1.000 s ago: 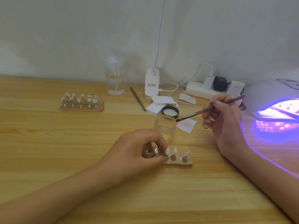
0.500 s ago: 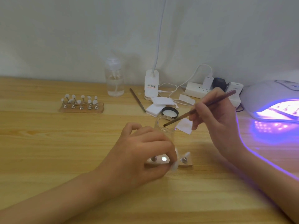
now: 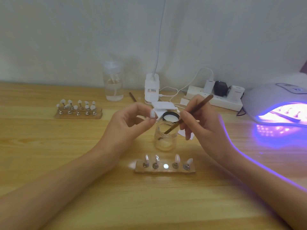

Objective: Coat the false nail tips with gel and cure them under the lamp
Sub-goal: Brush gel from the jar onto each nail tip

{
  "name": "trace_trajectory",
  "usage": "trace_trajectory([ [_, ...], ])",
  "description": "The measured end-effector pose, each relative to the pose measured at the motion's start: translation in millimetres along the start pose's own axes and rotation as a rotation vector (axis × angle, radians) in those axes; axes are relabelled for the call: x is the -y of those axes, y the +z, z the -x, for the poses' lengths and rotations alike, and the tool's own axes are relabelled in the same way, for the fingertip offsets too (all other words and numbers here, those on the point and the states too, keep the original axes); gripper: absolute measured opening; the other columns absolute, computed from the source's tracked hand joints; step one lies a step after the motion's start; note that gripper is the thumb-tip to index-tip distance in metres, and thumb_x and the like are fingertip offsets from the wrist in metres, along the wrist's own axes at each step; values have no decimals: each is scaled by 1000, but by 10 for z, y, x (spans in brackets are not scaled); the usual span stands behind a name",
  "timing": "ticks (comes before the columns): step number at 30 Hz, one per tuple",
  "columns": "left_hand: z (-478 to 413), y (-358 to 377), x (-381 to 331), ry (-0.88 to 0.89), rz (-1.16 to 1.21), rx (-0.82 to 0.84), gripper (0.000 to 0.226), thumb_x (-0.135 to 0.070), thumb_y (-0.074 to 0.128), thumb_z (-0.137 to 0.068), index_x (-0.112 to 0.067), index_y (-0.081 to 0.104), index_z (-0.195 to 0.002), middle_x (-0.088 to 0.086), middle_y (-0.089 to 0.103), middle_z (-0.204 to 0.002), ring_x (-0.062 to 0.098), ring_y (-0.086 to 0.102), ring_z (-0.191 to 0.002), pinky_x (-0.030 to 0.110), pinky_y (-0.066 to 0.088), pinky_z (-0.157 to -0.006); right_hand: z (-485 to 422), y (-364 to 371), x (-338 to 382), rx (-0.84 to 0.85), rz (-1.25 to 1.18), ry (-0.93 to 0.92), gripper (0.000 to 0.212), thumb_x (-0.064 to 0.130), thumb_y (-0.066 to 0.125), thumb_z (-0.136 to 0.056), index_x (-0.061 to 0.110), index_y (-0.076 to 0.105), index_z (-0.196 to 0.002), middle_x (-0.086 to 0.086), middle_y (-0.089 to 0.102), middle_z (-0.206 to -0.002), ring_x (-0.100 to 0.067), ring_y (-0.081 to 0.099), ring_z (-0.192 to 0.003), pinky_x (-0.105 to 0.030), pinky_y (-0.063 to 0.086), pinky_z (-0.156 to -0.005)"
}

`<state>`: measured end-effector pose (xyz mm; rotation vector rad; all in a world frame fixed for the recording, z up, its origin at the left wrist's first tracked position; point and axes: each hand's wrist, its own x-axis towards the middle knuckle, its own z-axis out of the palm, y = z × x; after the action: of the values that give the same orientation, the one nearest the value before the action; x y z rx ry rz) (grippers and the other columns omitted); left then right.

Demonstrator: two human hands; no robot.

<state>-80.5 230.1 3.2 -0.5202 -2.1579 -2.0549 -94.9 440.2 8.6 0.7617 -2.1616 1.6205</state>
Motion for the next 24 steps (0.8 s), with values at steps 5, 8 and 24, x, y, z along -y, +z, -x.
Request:
trace_trajectory([
  [5,6,-20,147,-36,-37,-15,16,-40,73,-72,-30,73,-84,-11,73,-95,3,56,-72,16,44,-67,-25,-94,-79,-189,-193,75,15,18,56,-98,17,50,-84,-1,63,-66,-24,58,-56,-29,48,-46],
  [8,3,-13,163,-33,-61,-28,15,-37,73,-73,-30,74,-86,-13,70,-95,3,56,-74,25,41,-70,23,-114,-158,-266,-262,158,15,21,57,-97,15,52,-84,-4,65,-66,-18,59,-54,-28,49,-47],
  [24,5,-34,195,-12,-117,-11,16,-9,76,-82,-22,70,-77,-11,70,-81,4,62,-71,18,48,-63,42,-96,-205,-299,-549,370,11,21,57,-93,18,53,-83,-5,66,-67,-11,60,-56,-22,52,-50],
])
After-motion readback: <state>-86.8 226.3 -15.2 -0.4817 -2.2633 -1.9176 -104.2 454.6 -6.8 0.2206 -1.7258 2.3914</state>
